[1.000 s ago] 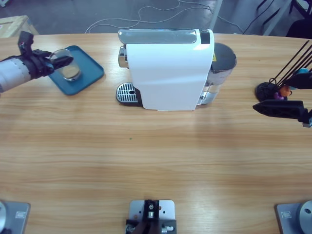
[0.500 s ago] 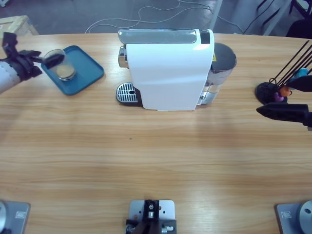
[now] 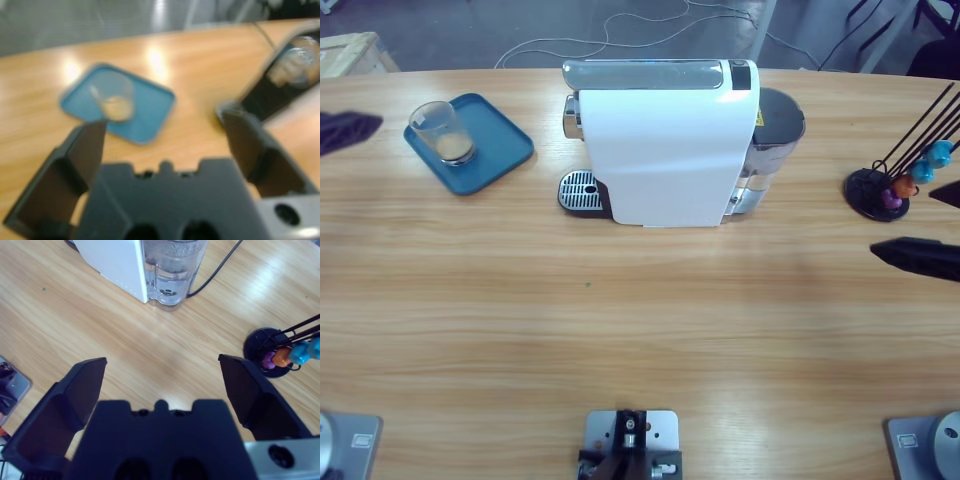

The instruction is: Pour coffee

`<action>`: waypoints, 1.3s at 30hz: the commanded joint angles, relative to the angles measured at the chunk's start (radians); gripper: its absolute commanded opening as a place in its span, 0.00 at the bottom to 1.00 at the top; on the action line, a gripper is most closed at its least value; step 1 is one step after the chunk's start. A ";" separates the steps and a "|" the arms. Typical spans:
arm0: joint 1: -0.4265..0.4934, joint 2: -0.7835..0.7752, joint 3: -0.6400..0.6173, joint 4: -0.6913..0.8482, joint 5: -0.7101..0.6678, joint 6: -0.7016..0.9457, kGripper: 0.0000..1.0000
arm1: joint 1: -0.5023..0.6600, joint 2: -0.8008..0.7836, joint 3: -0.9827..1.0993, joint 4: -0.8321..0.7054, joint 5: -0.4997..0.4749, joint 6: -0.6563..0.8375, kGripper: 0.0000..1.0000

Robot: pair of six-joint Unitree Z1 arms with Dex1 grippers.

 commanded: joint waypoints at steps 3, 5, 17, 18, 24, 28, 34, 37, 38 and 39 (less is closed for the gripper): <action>-0.185 -0.335 -0.114 0.565 -0.034 -0.005 0.99 | -0.011 -0.031 0.023 0.030 -0.070 0.006 1.00; -0.199 -0.379 -0.094 0.561 -0.083 -0.005 1.00 | -0.011 -0.025 0.010 0.048 -0.070 0.016 1.00; -0.201 -0.462 -0.049 0.519 -0.137 -0.006 1.00 | -0.011 -0.006 0.011 0.047 -0.099 0.027 1.00; -0.201 -0.448 -0.052 0.519 -0.137 -0.006 1.00 | -0.011 -0.002 0.010 0.048 -0.102 0.028 1.00; -0.202 -0.346 -0.079 0.525 -0.140 -0.007 1.00 | -0.011 -0.004 0.012 0.046 -0.103 0.029 1.00; -0.202 -0.361 -0.075 0.524 -0.140 -0.008 1.00 | -0.011 0.009 0.011 0.043 -0.103 0.030 1.00; -0.202 -0.372 -0.072 0.524 -0.141 -0.008 1.00 | -0.011 0.007 0.013 0.042 -0.104 0.030 1.00; -0.202 -0.370 -0.072 0.524 -0.141 -0.008 1.00 | -0.011 0.006 0.013 0.042 -0.104 0.030 1.00; -0.202 -0.372 -0.071 0.524 -0.141 -0.008 1.00 | -0.011 0.007 0.013 0.042 -0.104 0.030 1.00; -0.202 -0.372 -0.071 0.524 -0.141 -0.008 1.00 | -0.011 0.008 0.012 0.042 -0.104 0.030 1.00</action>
